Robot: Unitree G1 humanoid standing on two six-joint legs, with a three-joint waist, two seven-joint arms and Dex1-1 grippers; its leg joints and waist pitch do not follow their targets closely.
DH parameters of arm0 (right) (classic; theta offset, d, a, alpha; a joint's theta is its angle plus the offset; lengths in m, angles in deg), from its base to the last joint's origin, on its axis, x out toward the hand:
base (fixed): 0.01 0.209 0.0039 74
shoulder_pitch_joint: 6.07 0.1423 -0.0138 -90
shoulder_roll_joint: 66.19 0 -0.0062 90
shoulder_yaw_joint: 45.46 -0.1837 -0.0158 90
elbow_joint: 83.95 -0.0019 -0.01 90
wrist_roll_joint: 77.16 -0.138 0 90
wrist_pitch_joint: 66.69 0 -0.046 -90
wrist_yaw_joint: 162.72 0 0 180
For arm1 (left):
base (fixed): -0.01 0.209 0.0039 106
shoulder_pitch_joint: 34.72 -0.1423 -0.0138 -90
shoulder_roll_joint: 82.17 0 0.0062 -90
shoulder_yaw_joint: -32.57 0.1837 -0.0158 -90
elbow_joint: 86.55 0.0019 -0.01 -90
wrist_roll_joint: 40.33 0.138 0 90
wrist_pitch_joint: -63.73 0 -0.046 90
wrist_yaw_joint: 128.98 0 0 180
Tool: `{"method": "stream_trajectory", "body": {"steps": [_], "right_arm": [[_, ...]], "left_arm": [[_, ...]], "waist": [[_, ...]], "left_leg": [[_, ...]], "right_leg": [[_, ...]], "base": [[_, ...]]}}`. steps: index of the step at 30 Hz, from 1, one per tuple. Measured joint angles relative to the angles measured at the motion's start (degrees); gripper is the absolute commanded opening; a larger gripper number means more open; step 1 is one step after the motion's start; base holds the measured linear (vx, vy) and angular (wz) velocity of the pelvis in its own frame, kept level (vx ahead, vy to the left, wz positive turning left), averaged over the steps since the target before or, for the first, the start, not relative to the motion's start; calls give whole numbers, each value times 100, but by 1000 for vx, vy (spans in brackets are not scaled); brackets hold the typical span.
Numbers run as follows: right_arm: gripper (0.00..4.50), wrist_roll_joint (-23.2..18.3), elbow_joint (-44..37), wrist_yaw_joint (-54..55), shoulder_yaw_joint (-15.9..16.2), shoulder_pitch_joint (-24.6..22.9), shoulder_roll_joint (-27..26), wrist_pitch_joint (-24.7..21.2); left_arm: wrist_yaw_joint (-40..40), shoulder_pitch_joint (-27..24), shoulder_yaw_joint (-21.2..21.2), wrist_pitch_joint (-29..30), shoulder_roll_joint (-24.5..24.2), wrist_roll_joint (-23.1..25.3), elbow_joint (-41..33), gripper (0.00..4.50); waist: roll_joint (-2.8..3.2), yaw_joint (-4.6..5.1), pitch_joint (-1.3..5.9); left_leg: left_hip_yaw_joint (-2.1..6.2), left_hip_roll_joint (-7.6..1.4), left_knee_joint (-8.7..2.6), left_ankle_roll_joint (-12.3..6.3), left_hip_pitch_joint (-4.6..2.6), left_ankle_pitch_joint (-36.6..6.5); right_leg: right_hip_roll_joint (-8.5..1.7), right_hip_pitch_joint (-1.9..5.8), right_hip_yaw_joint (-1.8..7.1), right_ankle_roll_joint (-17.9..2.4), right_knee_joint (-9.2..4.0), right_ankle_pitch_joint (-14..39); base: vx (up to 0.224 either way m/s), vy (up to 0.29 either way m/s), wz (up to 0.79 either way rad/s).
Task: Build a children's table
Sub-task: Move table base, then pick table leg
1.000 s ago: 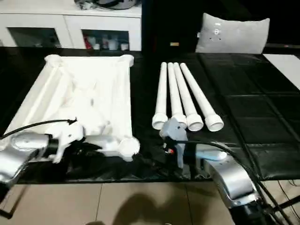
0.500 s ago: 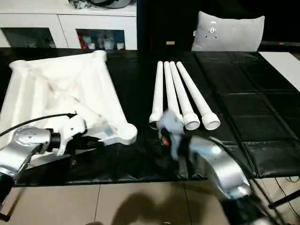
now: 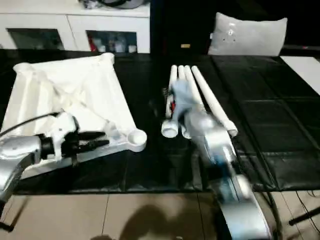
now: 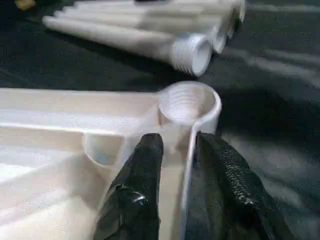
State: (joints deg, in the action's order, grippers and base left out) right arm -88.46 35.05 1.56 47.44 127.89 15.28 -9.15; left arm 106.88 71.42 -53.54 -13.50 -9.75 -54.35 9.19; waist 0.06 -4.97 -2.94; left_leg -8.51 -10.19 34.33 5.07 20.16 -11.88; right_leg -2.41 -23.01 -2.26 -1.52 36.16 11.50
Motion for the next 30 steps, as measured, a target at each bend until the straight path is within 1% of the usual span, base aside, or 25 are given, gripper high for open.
{"method": "stream_trajectory", "body": {"steps": [2, 4, 7, 9, 12, 15, 18, 21, 23, 27, 30], "right_arm": [[450, -9, 203, 88, -11, 141, -44, -72], [450, -8, 854, 255, -16, 457, -122, -51], [450, -3, 1859, 548, -140, 996, -231, 172], [450, 14, 2211, 671, -216, 1219, -290, 307], [450, 149, 2832, 961, -335, 1497, -375, 541], [450, 208, 3158, 1163, -443, 1519, -415, 642], [450, 158, 3480, 1235, -570, 1543, -449, 715], [450, 41, 3898, 1298, -706, 1663, -449, 840], [450, 16, 4026, 1257, -767, 1689, -449, 884], [450, -7, 4293, 1108, -924, 1696, -460, 874], [450, -38, 4324, 1018, -1040, 1702, -458, 799]], "left_arm": [[-53, -6, -20, 69, 36, -22, -132, 187], [-209, -72, -105, 280, 68, -101, -359, 211], [-447, -166, -164, 593, 199, -197, -739, 215], [-560, -221, -157, 715, 262, -203, -899, 215], [-746, -310, -152, 904, 279, -202, -1090, 215], [-877, -356, -140, 1062, 309, -200, -1202, 215], [-965, -459, -96, 1241, 348, -200, -1371, 215], [-1035, -489, -54, 1389, 391, -202, -1513, 215], [-1062, -488, -52, 1446, 391, -202, -1562, 215], [-1110, -488, 0, 1498, 389, -200, -1567, 215], [-1120, -487, 38, 1531, 389, -200, -1569, 215]], "waist": [[1, -10, 0], [6, -1, -4], [12, 8, -8], [12, 7, -8], [12, 12, -8], [11, 2, -8], [11, -3, -8], [13, 1, -9], [13, 2, -9], [18, 1, -11], [17, 2, -11]], "left_leg": [[0, -2, 0, 0, 6, 0], [-2, -3, 1, 1, 12, 0], [-4, -3, 2, 1, 20, 0], [-3, -8, 1, 1, 20, 0], [-4, -11, 1, 1, 19, 0], [-5, -11, 3, 1, 22, 1], [-6, -11, 5, 1, 25, 0], [-7, -12, 7, 1, 26, 0], [-7, -13, 7, 1, 26, 0], [-6, -14, 9, 1, 27, 0], [-6, -14, 10, 1, 26, 0]], "right_leg": [[1, -1, -5, -1, -2, 3], [0, -5, -5, -1, -2, 3], [0, -12, -5, -2, -1, 3], [3, -12, -8, -2, -1, 4], [4, -12, -10, -2, 1, 4], [3, -13, -11, -2, 1, 3], [2, -13, -12, -2, 1, 3], [2, -14, -13, -2, 2, 3], [3, -14, -13, -3, 3, 3], [3, -14, -15, -3, 4, 3], [3, -14, -15, -3, 4, 3]], "base": [[0, 0, 0], [0, 0, 0], [0, 0, 0], [0, 0, 0], [0, 0, 0], [0, 0, 0], [0, 0, 0], [0, 0, 0], [0, 0, 0], [0, 0, 0], [0, 0, 0]]}}
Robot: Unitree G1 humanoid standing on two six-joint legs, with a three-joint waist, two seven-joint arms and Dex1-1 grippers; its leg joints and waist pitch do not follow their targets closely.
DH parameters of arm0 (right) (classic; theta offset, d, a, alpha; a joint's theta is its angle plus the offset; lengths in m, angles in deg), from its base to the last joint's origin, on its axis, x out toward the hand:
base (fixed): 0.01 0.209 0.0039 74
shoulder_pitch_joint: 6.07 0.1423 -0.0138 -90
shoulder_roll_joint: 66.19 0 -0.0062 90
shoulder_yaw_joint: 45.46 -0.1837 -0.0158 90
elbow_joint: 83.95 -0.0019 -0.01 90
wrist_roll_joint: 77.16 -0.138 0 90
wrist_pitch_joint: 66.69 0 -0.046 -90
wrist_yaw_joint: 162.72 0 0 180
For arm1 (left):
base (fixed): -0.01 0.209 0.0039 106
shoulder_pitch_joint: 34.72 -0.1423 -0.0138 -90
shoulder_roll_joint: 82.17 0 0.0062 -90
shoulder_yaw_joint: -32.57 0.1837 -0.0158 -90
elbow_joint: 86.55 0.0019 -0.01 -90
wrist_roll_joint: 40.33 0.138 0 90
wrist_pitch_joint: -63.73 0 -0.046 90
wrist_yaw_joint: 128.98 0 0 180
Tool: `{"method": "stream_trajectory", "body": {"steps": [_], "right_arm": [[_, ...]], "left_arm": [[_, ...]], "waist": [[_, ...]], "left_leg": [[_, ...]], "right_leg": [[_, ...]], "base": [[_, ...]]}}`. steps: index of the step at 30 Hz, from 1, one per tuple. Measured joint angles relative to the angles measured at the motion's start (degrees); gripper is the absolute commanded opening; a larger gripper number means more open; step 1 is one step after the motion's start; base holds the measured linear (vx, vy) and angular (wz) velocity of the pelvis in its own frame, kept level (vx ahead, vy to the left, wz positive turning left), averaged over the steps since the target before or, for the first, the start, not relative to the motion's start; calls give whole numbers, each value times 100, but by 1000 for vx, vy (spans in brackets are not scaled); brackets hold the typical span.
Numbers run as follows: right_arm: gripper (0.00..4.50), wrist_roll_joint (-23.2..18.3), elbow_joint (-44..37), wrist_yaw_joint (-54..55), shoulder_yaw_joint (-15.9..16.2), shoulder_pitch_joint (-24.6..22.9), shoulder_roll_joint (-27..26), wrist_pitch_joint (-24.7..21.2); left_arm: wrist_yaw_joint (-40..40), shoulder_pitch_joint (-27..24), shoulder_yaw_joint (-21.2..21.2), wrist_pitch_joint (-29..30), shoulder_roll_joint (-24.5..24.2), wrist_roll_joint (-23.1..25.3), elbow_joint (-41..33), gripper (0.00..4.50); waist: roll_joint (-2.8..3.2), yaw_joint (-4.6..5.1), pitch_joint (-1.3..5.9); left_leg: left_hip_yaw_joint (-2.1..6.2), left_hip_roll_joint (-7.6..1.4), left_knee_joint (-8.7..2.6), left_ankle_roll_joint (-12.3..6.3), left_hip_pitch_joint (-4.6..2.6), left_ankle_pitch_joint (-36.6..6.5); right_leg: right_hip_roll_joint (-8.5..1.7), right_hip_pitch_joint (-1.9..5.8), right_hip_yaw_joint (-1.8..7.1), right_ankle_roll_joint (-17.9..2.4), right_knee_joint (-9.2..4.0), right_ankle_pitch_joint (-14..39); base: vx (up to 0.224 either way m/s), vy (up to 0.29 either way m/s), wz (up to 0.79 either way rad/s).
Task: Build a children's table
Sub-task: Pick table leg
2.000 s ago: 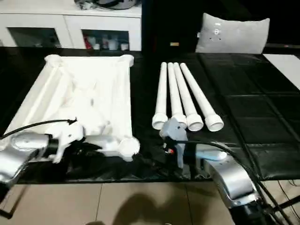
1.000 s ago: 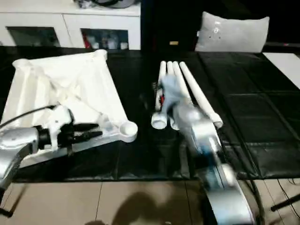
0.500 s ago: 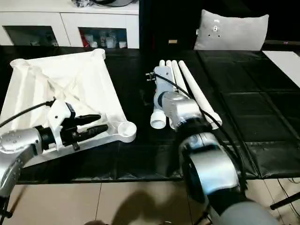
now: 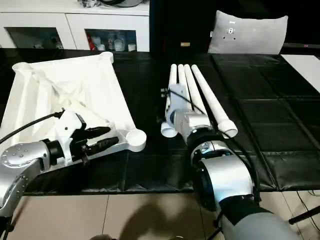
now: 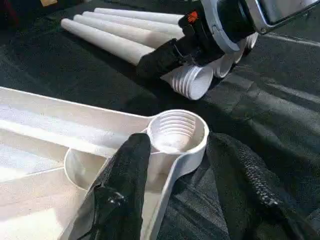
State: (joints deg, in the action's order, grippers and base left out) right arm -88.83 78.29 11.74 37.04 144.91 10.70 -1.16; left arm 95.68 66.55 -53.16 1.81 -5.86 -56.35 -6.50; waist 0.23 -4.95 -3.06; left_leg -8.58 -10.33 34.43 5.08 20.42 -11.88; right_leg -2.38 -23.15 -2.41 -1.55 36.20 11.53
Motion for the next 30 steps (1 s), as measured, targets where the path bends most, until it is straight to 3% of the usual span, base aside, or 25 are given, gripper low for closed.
{"method": "stream_trajectory", "body": {"steps": [5, 22, 30], "right_arm": [[433, -50, 125, -131, -144, 49, 5, -69], [279, -124, 333, -304, -444, 43, 3, -181], [264, -108, 333, -326, -530, 25, 2, -132]], "left_arm": [[-9, -1, 16, 81, -1, 1, -39, 218], [0, -50, 88, 203, -53, 0, -177, 219], [-30, -52, 115, 272, -53, 0, -177, 219]], "waist": [[0, 1, 0], [4, -3, -2], [5, -3, -3]], "left_leg": [[1, -2, 0, 0, -2, 0], [-1, -5, 2, 0, 1, 0], [-1, -6, 2, 0, 1, 0]], "right_leg": [[0, 0, -2, -1, 2, 0], [0, 0, -6, -2, 2, -1], [0, 0, -7, -2, 2, -1]], "base": [[0, 0, 0], [0, 0, 0], [0, 0, 0]]}}
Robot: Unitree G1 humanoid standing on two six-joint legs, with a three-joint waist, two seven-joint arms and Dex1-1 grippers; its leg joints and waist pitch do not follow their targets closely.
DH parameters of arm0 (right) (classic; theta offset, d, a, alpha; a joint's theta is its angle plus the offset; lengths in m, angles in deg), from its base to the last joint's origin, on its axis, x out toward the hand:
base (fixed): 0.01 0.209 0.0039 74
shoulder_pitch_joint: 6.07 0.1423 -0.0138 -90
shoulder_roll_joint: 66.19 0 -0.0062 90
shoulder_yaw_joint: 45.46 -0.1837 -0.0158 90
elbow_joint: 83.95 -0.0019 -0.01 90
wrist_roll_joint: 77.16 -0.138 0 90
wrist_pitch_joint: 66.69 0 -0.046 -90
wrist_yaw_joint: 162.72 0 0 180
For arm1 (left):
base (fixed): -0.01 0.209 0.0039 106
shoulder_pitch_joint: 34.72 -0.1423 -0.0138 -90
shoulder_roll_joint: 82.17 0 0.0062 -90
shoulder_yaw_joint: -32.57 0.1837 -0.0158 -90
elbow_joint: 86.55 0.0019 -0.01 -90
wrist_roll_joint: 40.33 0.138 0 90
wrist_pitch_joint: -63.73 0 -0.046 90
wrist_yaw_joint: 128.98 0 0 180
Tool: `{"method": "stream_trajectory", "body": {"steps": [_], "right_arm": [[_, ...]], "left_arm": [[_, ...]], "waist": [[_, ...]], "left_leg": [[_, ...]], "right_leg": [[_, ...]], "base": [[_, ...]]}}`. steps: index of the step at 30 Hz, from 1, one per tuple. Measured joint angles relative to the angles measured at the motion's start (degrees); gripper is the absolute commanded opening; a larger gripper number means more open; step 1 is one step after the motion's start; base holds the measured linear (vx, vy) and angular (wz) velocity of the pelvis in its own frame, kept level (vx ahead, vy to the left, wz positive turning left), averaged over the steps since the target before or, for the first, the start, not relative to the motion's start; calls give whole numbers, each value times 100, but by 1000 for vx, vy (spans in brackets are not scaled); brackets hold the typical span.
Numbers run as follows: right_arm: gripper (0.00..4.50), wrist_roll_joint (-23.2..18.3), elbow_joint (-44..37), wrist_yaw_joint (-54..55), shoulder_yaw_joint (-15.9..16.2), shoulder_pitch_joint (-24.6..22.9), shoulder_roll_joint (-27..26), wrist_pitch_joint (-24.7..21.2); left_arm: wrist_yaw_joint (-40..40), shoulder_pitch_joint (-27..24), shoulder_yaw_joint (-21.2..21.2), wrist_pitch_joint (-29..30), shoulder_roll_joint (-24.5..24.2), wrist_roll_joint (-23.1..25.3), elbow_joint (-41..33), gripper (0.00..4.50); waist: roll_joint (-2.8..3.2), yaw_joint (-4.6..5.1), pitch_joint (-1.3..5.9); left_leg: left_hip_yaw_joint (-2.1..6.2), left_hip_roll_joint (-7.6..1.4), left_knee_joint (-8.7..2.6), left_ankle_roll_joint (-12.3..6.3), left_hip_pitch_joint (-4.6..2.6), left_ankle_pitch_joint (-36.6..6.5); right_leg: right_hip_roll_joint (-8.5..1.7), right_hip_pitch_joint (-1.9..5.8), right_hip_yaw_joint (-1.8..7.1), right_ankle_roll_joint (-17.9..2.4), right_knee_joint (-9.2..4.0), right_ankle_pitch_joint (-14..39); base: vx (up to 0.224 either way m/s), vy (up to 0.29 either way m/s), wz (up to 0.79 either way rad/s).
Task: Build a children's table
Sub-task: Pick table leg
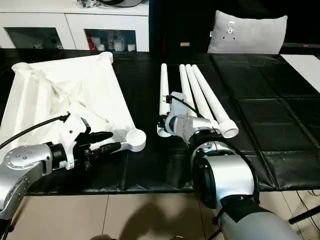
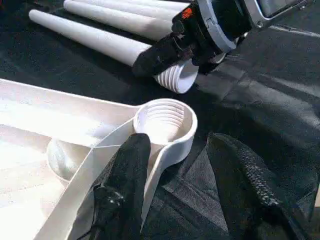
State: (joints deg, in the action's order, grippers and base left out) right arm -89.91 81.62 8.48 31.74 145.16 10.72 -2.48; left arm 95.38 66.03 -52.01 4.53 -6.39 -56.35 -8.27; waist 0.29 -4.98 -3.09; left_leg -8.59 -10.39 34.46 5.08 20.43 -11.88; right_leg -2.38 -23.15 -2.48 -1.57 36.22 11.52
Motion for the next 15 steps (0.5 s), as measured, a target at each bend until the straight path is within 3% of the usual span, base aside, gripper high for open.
{"method": "stream_trajectory", "body": {"steps": [7, 12, 15], "right_arm": [[264, -18, -50, -377, -77, -228, -2, 881], [263, -409, -350, -1347, -416, -263, 15, 1023], [263, -780, -758, -2337, -562, -364, 88, 1029]], "left_arm": [[-530, 340, -179, -239, 479, 28, 331, 219], [-1063, 871, -669, -259, 829, -49, 677, 252], [-1402, 1249, -977, -237, 1235, -365, 925, 263]], "waist": [[0, -16, 0], [-1, 4, 0], [-4, -24, -1]], "left_leg": [[-10, -4, 3, -9, 9, 6], [-8, -6, 3, -17, 12, 8], [-14, -9, 6, -41, 24, 18]], "right_leg": [[-1, -1, -6, -1, 0, -1], [-1, -2, -5, -4, -1, -3], [-3, -5, -14, -5, -6, -3]], "base": [[0, 0, 0], [0, 0, 0], [0, 0, 0]]}}
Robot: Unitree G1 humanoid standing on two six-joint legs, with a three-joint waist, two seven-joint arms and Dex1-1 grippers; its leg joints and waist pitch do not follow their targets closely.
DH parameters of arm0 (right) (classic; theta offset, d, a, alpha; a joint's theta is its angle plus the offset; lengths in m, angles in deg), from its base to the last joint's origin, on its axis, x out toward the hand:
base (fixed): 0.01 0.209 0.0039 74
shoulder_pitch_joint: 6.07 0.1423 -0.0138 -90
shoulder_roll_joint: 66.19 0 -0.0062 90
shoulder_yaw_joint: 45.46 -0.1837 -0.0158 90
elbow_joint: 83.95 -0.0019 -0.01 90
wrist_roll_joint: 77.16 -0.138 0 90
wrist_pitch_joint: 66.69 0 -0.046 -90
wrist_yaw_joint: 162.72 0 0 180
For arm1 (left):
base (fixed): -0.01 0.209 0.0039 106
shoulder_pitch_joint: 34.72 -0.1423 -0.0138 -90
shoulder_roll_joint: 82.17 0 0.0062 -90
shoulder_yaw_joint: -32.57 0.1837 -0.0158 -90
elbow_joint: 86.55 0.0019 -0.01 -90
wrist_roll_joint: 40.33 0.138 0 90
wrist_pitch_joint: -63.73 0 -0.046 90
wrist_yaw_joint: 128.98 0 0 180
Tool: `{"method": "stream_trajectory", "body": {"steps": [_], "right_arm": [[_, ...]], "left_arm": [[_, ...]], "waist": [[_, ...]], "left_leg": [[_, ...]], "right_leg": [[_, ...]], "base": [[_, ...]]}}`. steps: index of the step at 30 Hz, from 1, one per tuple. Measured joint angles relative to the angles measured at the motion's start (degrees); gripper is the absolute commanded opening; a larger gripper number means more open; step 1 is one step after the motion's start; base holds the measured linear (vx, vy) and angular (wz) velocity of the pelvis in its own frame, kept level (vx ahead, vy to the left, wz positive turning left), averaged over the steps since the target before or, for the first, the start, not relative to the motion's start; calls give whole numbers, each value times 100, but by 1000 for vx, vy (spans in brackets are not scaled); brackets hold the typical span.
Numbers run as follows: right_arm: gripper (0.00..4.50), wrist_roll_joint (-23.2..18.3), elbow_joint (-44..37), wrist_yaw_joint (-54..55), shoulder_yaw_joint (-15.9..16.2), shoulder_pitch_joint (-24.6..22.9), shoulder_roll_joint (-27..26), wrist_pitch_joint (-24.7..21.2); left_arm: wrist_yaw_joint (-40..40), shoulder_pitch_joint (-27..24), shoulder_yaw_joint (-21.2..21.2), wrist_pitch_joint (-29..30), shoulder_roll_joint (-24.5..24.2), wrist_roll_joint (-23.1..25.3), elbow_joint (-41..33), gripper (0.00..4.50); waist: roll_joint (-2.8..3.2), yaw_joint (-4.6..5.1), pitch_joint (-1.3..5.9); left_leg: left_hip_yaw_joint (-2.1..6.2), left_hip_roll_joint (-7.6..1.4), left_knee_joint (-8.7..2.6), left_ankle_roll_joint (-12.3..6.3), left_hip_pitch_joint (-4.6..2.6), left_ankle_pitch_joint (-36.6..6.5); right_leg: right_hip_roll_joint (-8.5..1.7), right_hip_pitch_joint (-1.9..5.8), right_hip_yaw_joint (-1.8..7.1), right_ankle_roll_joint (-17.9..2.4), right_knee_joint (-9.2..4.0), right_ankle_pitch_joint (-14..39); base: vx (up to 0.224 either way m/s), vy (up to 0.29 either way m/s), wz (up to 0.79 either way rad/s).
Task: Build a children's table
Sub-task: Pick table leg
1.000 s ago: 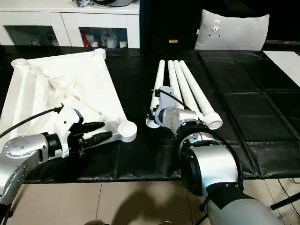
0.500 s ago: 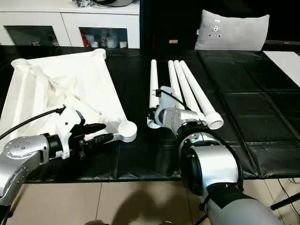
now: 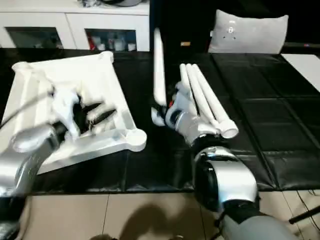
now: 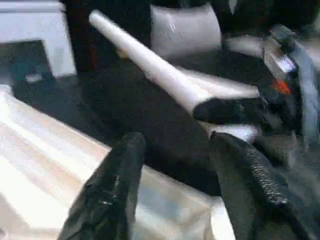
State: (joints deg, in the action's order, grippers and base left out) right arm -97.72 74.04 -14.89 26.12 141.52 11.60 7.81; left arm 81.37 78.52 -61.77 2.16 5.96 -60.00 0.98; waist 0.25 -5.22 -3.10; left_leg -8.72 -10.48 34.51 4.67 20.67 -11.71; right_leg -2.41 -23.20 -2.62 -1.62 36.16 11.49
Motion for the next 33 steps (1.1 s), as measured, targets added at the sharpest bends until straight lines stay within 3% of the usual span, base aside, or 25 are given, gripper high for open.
{"method": "stream_trajectory", "body": {"steps": [3, 5, 6, 7, 9, 12, 21, 27, 33], "right_arm": [[263, -328, -434, -771, -108, -201, 19, 41], [263, -609, -853, -1324, -195, -508, 72, -37], [263, -801, -1113, -1703, -235, -715, 75, -190], [262, -945, -1341, -1996, -246, -884, 75, -354], [262, -1235, -1926, -2552, -208, -1243, 74, -770], [262, -1605, -2857, -3188, 16, -1707, 95, -1296], [261, -1860, -4114, -3699, 603, -2409, 85, -1952], [261, -1835, -4438, -3677, 787, -2508, 115, -2033], [261, -1389, -4549, -3429, 1103, -2594, 136, -1530]], "left_arm": [[-340, 394, -307, 69, 401, -381, 162, 301], [-599, 704, -641, 317, 807, -884, 273, 308], [-779, 906, -905, 484, 1053, -1246, 334, 308], [-894, 1062, -1058, 625, 1230, -1524, 390, 339], [-1038, 1282, -1276, 811, 1517, -2048, 435, 339], [-1169, 1431, -1398, 917, 1893, -2634, 518, 366], [-1381, 1595, -1519, 1261, 2135, -3063, 584, 410], [-1409, 1578, -1520, 1286, 2153, -3273, 493, 351], [-1364, 1455, -1320, 1270, 1997, -3076, 337, 293]], "waist": [[-10, -49, 2], [-23, -104, 0], [-24, -144, -2], [-24, -162, -2], [-22, -185, -2], [-23, -231, -3], [-17, -288, -3], [-18, -288, -3], [-18, -284, -3]], "left_leg": [[-9, -7, 7, -44, 28, 21], [-17, -9, 17, -47, 36, 22], [-23, -22, 30, -51, 38, 21], [-24, -26, 42, -57, 44, 18], [-23, -31, 52, -65, 50, 18], [-20, -35, 56, -71, 49, 21], [-5, -53, 47, -52, 54, 34], [-2, -52, 43, -44, 64, 28], [4, -53, 37, -41, 67, 29]], "right_leg": [[-1, -5, -12, -2, -2, -1], [-2, -7, -18, -6, -1, -3], [-1, -9, -26, -9, -1, -6], [-2, -9, -32, -10, 1, -6], [-4, -10, -36, -16, 0, -10], [-5, -10, -36, -20, 0, -14], [-8, -8, -63, -19, -6, -16], [-12, -8, -73, -17, -21, -17], [-12, -8, -81, -15, -25, -15]], "base": [[0, 0, 0], [0, 0, 0], [0, 0, 0], [0, 0, 0], [0, 0, 0], [0, 0, 0], [0, 0, 0], [0, 0, 0], [0, 0, 0]]}}
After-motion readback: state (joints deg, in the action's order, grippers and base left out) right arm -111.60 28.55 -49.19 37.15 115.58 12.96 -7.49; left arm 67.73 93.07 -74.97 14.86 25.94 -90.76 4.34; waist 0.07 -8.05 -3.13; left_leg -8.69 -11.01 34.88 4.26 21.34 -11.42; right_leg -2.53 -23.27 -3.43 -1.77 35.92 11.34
